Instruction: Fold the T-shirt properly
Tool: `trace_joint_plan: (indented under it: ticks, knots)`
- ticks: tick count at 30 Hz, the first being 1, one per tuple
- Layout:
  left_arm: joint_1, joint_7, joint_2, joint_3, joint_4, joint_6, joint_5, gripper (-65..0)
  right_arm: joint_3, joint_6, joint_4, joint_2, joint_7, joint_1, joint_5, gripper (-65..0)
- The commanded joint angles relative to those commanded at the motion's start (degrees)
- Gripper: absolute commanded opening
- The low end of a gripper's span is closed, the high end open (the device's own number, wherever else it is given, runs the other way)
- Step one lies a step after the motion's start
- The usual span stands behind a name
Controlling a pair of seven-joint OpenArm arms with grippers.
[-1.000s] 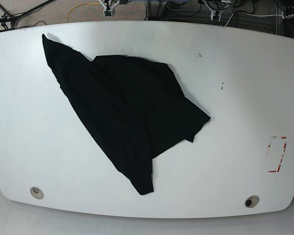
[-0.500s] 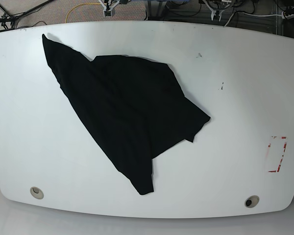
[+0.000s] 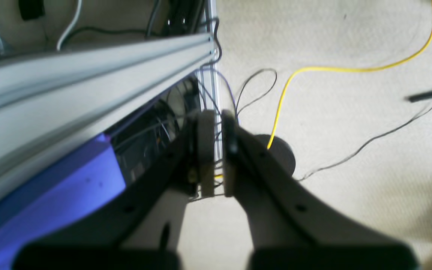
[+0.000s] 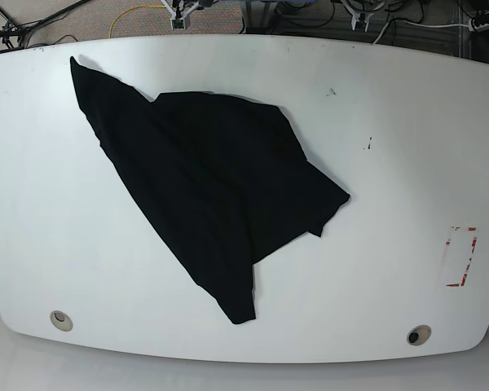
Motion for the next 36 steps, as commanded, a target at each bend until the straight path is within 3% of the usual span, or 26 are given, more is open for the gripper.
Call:
trace_joint_plan:
  ticks: [9,27,36]
  knots:
    - [8.1,-0.7,-1.6,-0.1,16.9,-0.4,-0.2,-28.3,0.1,-0.29,10.7,0.1,0.5,-6.8,0.0,-62.3]
    - [15.1,-1.1,-2.6,-1.1,27.9,-0.7,-0.1,-28.5,0.9,-0.29,19.8,0.2,-1.0,-13.0,0.0,-62.6]
    - [21.5,-1.7,-2.6,-2.4,37.1,-0.6,-0.2,-28.0,1.6,-0.46,29.6,0.1,-1.3,-18.9,0.2,-62.8]
